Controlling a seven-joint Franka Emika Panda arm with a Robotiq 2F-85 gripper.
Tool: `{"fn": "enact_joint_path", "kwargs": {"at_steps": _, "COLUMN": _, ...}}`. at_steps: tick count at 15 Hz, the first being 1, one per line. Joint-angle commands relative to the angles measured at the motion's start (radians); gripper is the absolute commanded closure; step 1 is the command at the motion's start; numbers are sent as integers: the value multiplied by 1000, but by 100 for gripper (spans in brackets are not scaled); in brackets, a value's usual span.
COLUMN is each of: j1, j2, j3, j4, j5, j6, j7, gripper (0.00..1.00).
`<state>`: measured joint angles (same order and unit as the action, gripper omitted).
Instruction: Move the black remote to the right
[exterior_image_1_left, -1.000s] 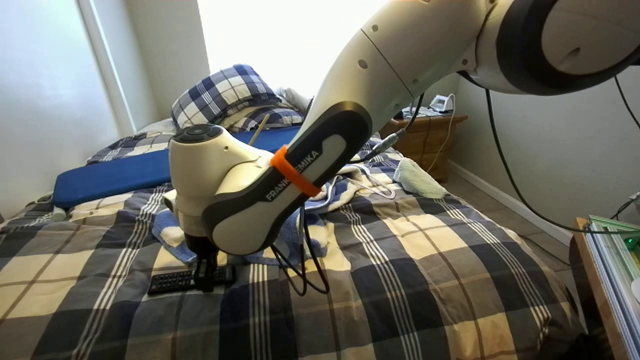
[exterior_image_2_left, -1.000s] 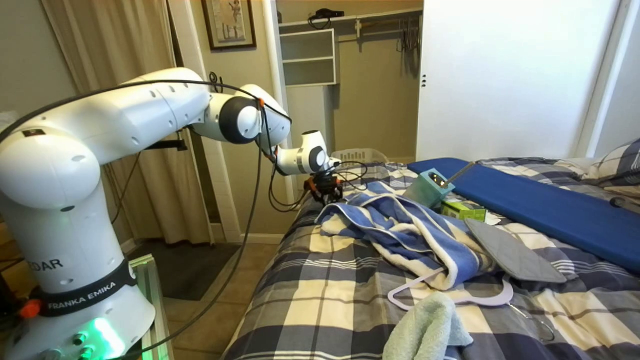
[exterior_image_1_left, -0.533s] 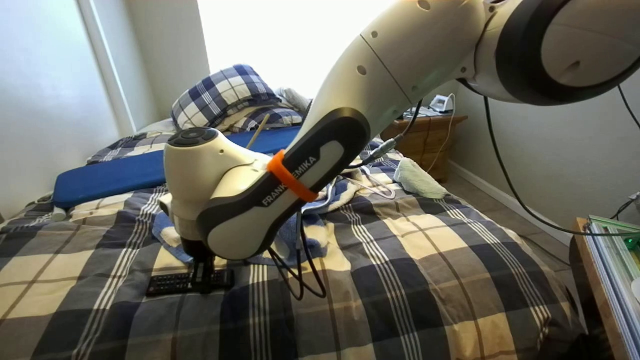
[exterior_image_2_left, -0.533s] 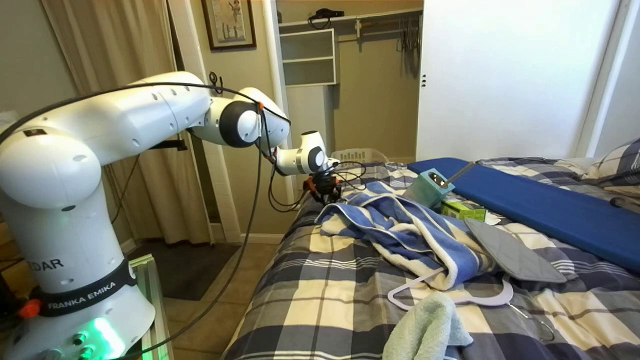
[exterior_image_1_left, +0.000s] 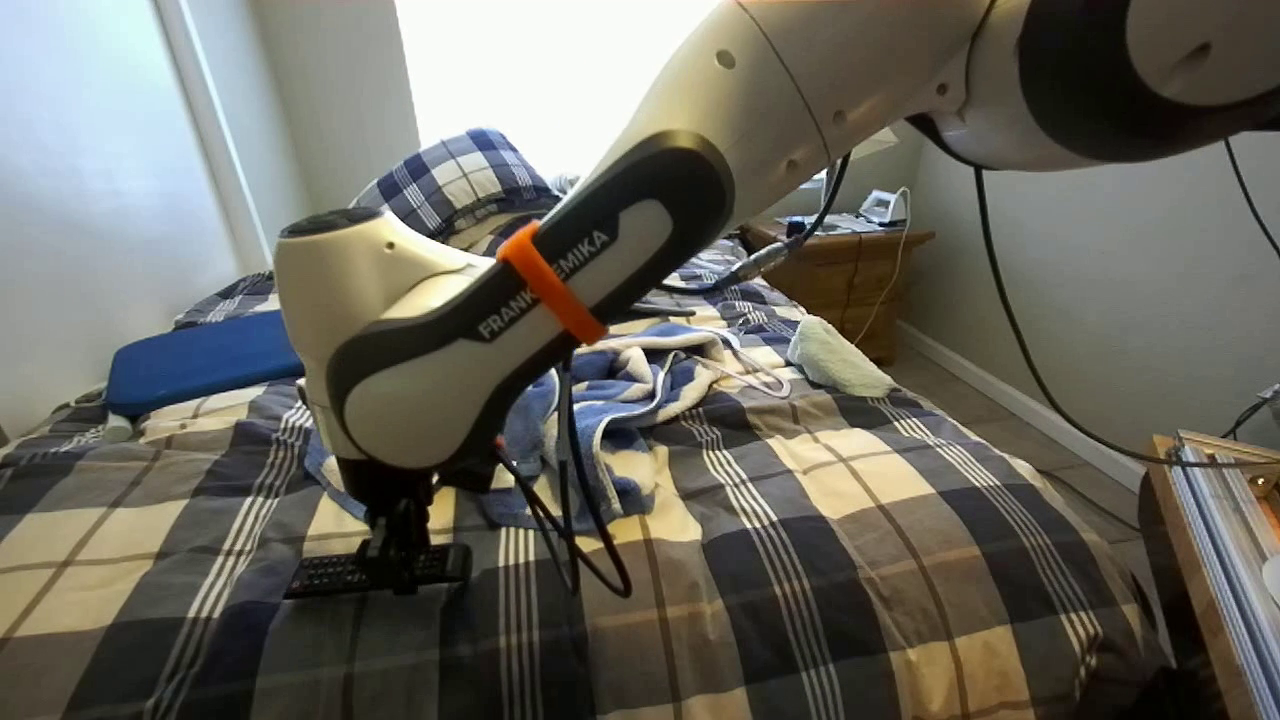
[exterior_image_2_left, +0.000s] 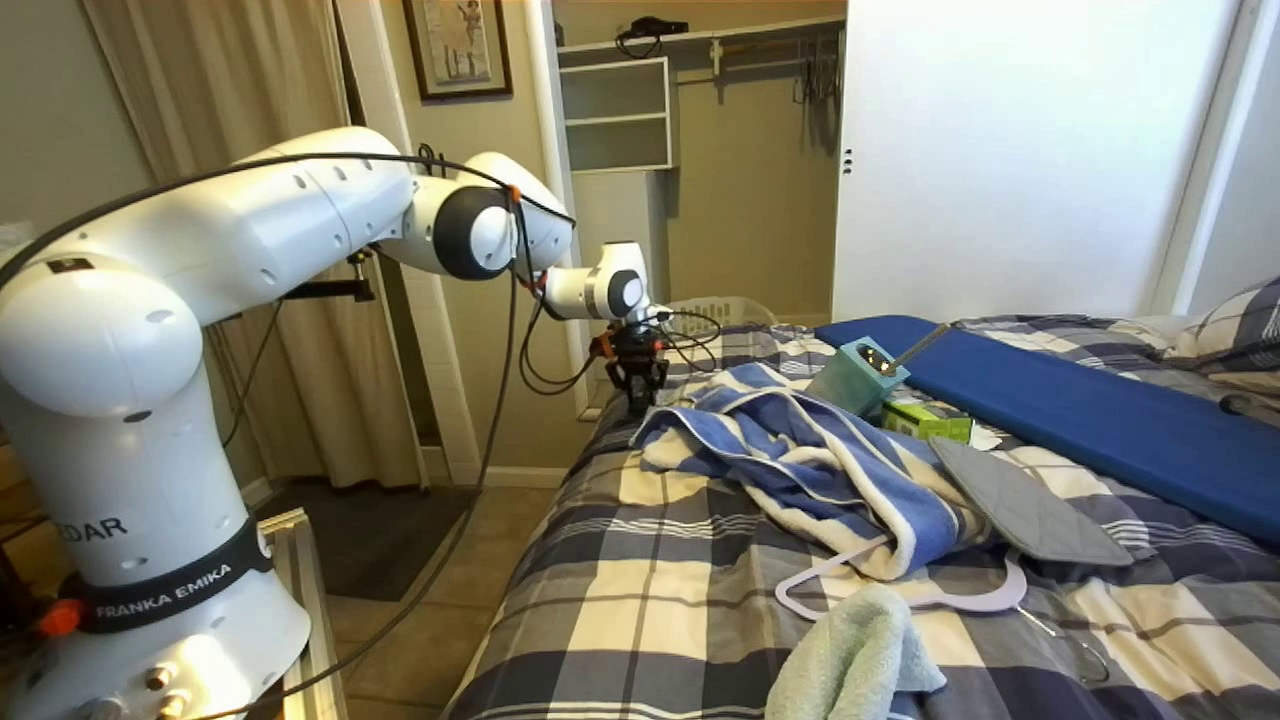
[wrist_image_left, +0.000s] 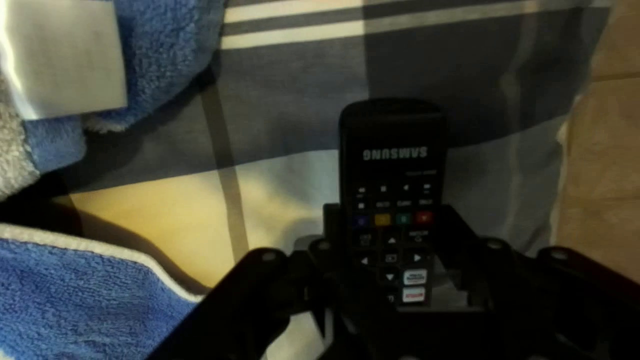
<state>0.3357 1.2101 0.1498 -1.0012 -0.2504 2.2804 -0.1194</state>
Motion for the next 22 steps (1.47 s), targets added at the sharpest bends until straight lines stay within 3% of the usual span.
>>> {"fn": "enact_joint_path", "kwargs": {"at_steps": 1, "j1": -4, "j2": -174, "j3": 10, "j4": -189, "j5": 29, "j6": -70, "j7": 106, "gripper": 76}}
{"fn": "enact_joint_path", "kwargs": {"at_steps": 7, "j1": -6, "j2": -382, "j3": -26, "j4": -457, "j5": -28, "j6": -128, "j7": 187, "gripper": 76}}
{"fn": "enact_joint_path", "kwargs": {"at_steps": 9, "j1": 21, "j2": -443, "j3": -91, "j4": -545, "j5": -35, "j6": -113, "j7": 268, "gripper": 76}}
{"fn": "enact_joint_path", "kwargs": {"at_steps": 14, "j1": 12, "j2": -581, "j3": -184, "j4": -771, "j5": -40, "j6": -19, "j7": 491, "gripper": 76}}
{"fn": "enact_joint_path", "kwargs": {"at_steps": 22, "j1": -19, "j2": -784, "j3": -355, "j4": -1171, "j5": -66, "j6": 237, "j7": 813, "gripper": 76}}
